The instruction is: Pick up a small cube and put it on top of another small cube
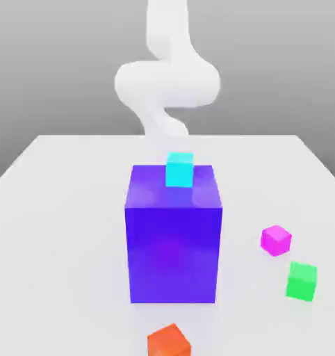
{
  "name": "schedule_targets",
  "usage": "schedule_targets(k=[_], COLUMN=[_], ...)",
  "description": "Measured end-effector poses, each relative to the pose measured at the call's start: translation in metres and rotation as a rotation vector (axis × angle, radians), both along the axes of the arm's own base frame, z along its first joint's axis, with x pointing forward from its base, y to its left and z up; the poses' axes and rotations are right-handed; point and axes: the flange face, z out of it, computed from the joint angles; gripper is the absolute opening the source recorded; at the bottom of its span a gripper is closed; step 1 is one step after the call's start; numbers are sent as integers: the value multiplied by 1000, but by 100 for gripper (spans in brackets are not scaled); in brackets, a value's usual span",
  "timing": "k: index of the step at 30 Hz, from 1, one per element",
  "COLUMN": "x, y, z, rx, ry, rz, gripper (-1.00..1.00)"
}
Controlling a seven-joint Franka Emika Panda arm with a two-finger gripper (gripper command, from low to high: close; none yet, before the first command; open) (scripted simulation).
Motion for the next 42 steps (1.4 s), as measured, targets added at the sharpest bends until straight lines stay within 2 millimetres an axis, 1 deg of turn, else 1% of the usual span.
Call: schedule_targets(k=[2,5,8,11,13,16,19,22,25,27,30,32,35,42], x=[16,31,38,36,29,13,-10,-39,-72,-95,-131,-152,-156,-155], y=[19,50,84,118,140,171,197,217,231,236,238,237,238,237], z=[-33,-82,-132,-181,-214,-263,-310,-354,-395,-421,-456,-475,-493,-532], rx=[-40,-100,-161,-226,-271,-339,-410,-483,-559,-610,-689,-736,-751,-751], ry=[44,103,156,204,234,275,311,344,373,391,415,424,424,425], rz=[111,273,437,603,716,886,1057,1230,1403,1518,1690,1793,1828,1828], gripper=[0,0,0,0,0,0,0,0,0,0,0,0,0,0])
